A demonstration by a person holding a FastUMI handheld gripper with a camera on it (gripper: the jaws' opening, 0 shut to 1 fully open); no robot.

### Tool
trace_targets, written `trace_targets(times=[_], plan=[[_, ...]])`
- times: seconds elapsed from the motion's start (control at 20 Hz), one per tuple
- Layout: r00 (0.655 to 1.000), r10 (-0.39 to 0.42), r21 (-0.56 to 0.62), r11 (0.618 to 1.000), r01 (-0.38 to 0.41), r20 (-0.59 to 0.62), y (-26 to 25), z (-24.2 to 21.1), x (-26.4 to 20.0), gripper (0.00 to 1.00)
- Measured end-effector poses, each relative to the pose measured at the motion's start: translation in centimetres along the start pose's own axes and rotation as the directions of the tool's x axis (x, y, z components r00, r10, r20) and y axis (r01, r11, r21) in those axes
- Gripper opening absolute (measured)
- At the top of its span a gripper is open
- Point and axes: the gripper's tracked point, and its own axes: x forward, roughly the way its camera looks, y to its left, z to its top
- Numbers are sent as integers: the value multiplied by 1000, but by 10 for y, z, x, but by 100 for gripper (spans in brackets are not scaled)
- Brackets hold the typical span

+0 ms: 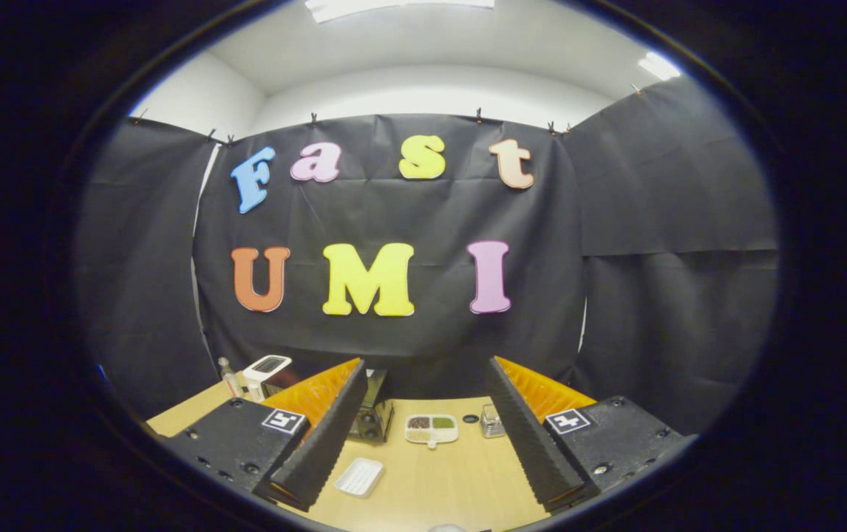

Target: Open the toaster oven, put the food inside, and close the toaster oven door.

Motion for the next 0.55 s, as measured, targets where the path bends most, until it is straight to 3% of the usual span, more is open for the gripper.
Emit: trace_targets(times=[0.55], plan=[[1000, -13, -12, 1000, 14, 18, 29, 21, -7, 100]])
